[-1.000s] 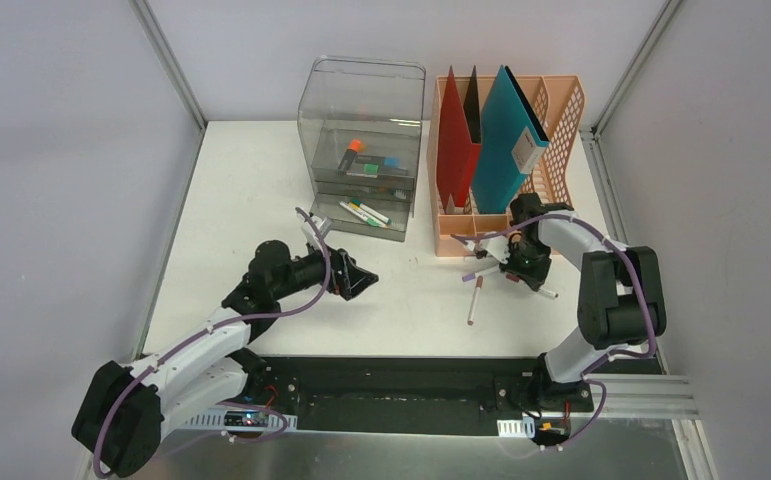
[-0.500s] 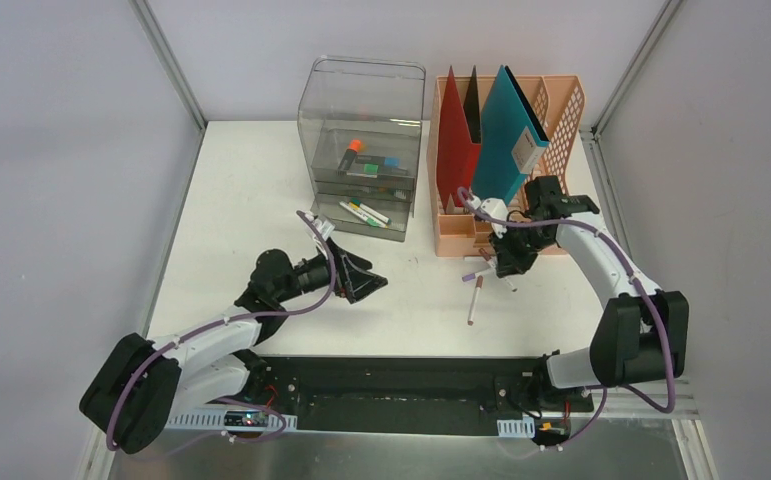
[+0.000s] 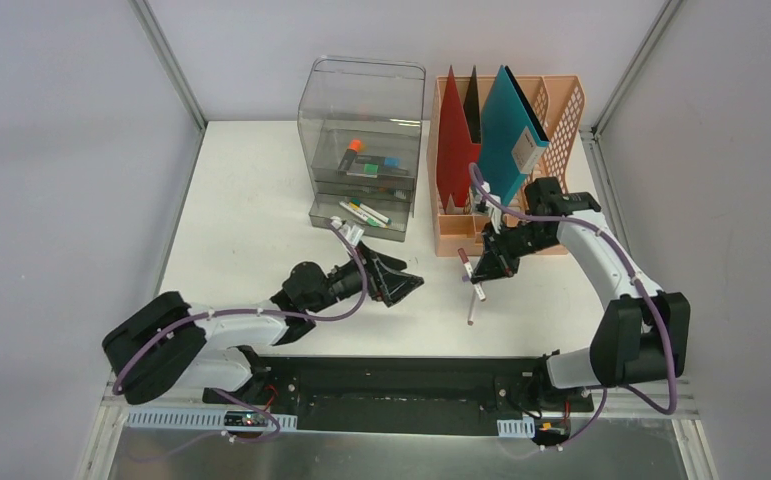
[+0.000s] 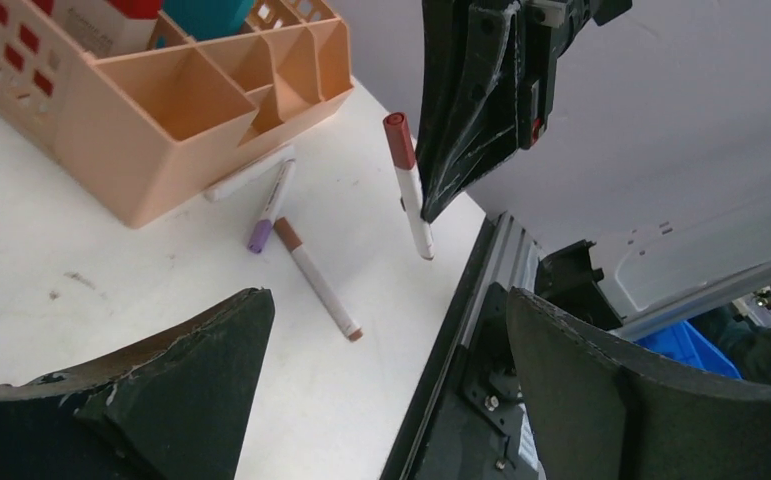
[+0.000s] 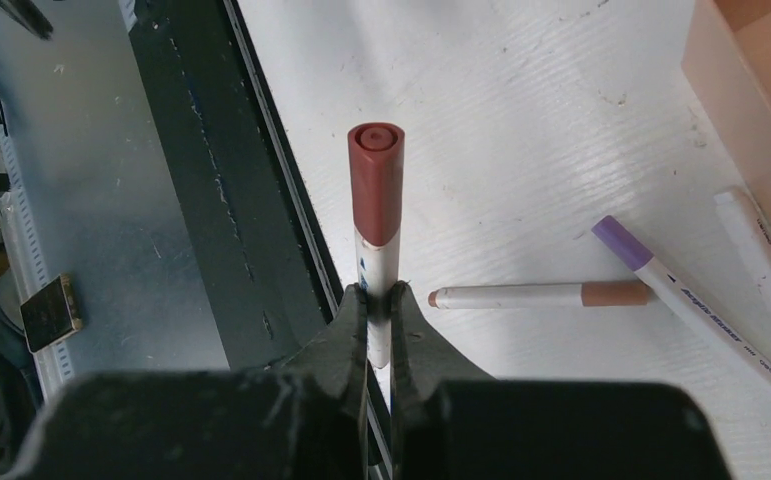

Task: Organize the desk
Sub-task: Pick up the stationery from the center of the board, then place the stationery in the drawer.

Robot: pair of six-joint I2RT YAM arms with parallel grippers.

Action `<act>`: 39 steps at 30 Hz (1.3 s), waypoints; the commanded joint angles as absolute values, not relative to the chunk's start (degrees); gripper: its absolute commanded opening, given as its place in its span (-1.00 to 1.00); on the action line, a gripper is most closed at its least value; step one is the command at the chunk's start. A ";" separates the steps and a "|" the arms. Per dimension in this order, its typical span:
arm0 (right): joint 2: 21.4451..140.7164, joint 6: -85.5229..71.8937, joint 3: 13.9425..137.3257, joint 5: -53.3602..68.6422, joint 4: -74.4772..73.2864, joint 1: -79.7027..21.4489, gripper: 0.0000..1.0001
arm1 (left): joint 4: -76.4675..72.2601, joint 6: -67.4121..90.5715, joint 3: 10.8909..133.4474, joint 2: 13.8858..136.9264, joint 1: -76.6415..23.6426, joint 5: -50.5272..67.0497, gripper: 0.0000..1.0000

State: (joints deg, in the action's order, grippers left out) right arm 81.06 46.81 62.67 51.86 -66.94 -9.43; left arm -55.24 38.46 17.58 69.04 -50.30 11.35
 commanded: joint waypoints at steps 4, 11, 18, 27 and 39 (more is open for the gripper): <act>76.03 47.52 63.08 57.45 -67.00 -10.73 -1.00 | -73.11 41.71 26.09 83.61 -53.38 10.56 0.89; 76.10 48.20 62.84 56.99 -67.24 -13.09 -1.00 | -80.67 42.80 31.68 94.14 -54.55 10.06 0.77; 76.37 48.34 63.01 56.07 -67.13 -14.66 -1.00 | -81.95 46.07 35.03 98.81 -55.19 11.65 0.26; 77.11 48.26 63.01 55.10 -66.88 -15.20 -1.00 | -82.00 48.28 36.53 100.88 -55.87 13.99 -0.66; 77.60 47.33 62.81 54.14 -66.16 -15.20 -0.76 | -82.00 48.16 33.11 98.59 -55.90 10.28 -1.00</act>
State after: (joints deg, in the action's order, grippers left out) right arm 77.56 46.92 62.65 52.95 -67.13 -14.74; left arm -77.49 47.59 34.68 100.27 -55.53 13.04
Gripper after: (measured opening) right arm 0.049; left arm 0.076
